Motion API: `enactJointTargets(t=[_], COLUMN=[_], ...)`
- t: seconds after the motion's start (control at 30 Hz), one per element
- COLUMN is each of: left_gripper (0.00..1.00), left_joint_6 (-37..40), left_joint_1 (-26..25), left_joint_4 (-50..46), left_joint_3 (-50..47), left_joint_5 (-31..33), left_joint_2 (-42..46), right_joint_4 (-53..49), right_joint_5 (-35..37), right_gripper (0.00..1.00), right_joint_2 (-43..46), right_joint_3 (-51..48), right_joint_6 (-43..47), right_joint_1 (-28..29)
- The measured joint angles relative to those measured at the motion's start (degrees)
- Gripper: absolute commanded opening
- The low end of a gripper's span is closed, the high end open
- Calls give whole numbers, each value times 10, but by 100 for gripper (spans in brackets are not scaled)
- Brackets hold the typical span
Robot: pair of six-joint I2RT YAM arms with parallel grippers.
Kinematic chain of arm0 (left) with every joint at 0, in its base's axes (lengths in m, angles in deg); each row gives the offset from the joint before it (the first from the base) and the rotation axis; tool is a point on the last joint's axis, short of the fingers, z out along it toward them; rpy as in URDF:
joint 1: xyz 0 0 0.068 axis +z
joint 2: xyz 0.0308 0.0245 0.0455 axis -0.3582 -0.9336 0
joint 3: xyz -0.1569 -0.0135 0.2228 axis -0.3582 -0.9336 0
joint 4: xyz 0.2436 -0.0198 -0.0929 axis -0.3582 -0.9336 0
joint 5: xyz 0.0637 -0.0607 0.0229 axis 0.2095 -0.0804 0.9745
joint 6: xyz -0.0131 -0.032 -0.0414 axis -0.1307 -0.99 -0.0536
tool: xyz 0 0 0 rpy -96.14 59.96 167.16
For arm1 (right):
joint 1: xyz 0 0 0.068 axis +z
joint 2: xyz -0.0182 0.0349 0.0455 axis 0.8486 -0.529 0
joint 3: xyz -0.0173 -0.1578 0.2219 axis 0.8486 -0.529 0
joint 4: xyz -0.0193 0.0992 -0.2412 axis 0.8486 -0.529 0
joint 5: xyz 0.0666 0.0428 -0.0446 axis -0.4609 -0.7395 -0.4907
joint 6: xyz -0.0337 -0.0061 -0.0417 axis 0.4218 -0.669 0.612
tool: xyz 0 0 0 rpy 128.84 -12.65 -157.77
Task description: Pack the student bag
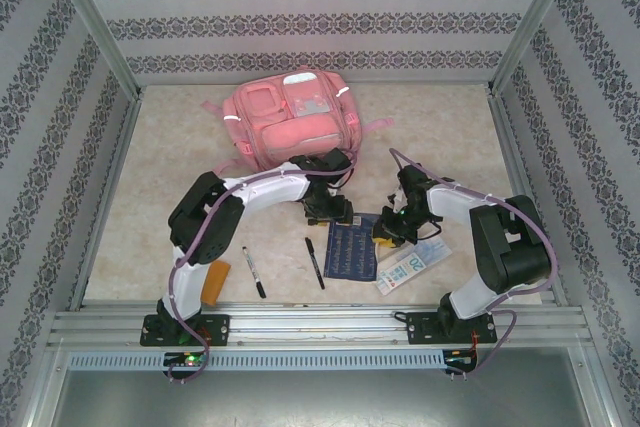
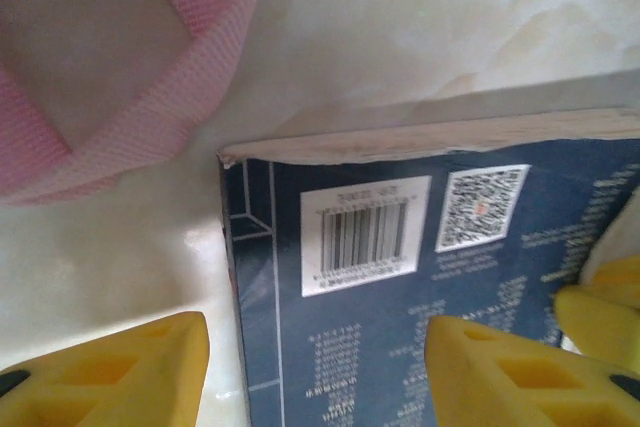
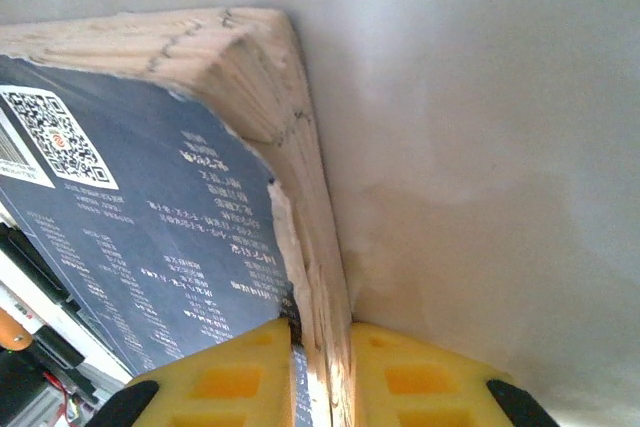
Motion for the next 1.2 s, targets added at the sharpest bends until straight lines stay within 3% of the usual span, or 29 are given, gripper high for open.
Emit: enactJointTargets(t=[0.2,0.57,0.9,1.2], left_gripper=[55,45,37,33], left_joint_6=[-3,-14,-45,-51], left_joint_1=[7,48,57,49], left_joint_4=[6,81,163,292], left_joint_3=[1,-46,-109,-143], left_joint_5=[-29,-157,-172,-200], left_joint_2=[-14,-8,20,36], right_joint_4=[12,28,43,58], right_joint_5=[-18,-41,-51,-54], right_gripper=[18,18,18,18], right_joint_2=[-2,-4,1,12], right_joint_3=[-6,-15,-26,-38], right_joint_6=[3,2,2,1], right_joint_1=[-8,-16,-21,-22])
